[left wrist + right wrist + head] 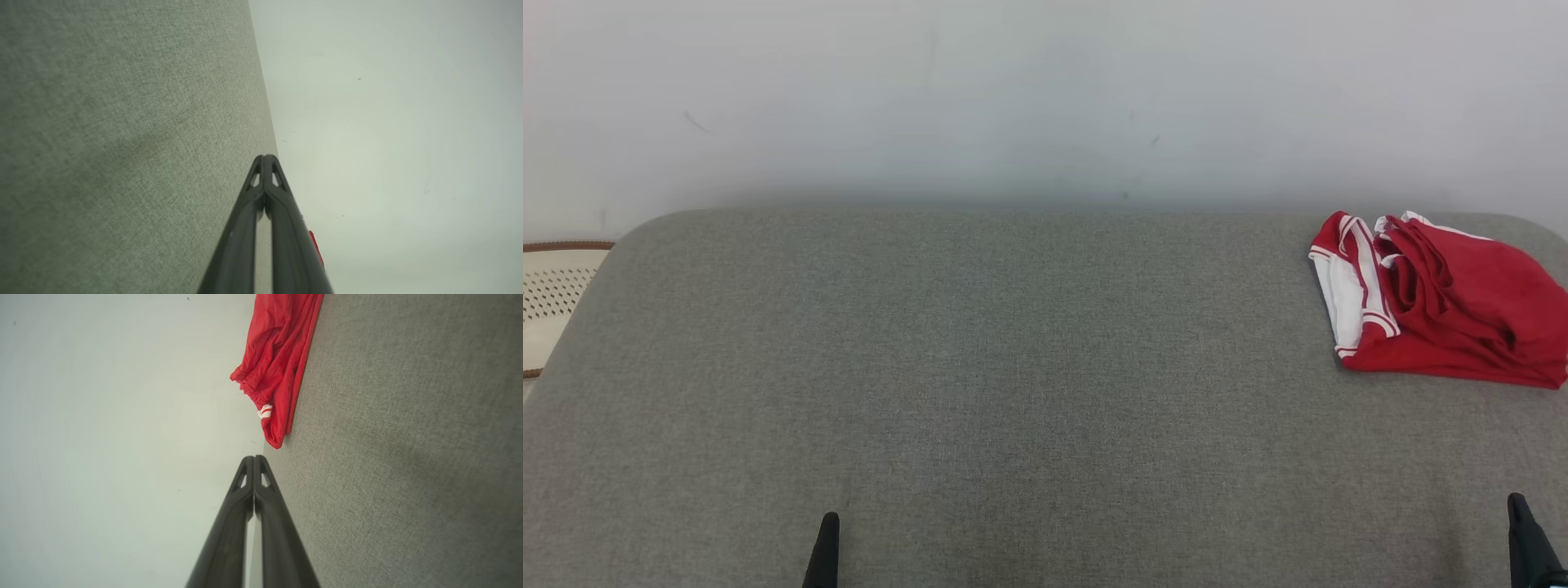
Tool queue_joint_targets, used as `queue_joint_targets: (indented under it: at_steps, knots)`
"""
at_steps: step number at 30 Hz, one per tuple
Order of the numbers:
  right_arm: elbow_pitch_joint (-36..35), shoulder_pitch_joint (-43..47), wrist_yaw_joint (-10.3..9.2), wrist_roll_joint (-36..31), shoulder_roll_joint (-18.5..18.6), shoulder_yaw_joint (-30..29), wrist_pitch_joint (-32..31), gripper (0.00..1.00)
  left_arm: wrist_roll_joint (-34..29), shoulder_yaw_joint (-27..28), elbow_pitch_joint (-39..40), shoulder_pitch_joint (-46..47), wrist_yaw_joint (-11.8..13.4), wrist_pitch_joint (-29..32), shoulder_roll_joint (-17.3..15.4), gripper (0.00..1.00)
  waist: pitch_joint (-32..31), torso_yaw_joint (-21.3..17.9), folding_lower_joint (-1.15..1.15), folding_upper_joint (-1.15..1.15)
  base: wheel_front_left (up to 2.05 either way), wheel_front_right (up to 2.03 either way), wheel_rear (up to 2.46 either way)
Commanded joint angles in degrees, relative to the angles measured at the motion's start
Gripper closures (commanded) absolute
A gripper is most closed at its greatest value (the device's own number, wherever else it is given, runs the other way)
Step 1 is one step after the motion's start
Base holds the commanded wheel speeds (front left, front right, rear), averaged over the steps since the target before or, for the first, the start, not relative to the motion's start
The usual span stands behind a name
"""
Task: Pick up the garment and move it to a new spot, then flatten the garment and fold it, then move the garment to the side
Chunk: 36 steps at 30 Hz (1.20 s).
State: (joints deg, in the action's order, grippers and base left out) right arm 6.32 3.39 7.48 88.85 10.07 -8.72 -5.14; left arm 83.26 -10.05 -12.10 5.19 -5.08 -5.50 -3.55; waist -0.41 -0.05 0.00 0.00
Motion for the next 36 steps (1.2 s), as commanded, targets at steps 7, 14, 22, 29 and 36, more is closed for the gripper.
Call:
queue_joint_targets:
  at_steps: [7,14,22,29,36]
  knots:
    - [0.1,-0.5,0.02,4.2,0.7,-0.9,-0.9,1.0,3.7,0.4,-0.4,0.9,-1.0,0.6,0.1,1.0,0.1,0.0,0.0,0.0,0.0,0.0,0.0]
    - [0.5,-0.7,0.02,7.4,0.8,-1.6,-1.6,1.0,6.6,0.6,-0.8,1.3,-1.6,1.0,0.3,1.0,0.2,0.0,0.0,0.0,0.0,0.0,0.0]
    - [0.8,-0.9,0.02,10.9,1.0,-2.3,-2.5,1.0,9.7,0.8,-1.3,1.6,-2.2,1.4,0.5,1.0,0.3,0.0,0.0,0.0,0.0,0.0,0.0]
    - [1.0,-1.1,0.02,12.7,0.9,-2.8,-2.9,1.0,11.1,0.9,-1.6,1.7,-2.5,1.6,0.6,1.0,0.4,0.0,0.0,0.0,0.0,0.0,0.0]
    - [1.1,-1.1,0.02,12.4,0.7,-3.0,-3.0,1.0,11.1,0.9,-1.6,1.6,-2.5,1.6,0.6,1.0,0.4,0.0,0.0,0.0,0.0,0.0,0.0]
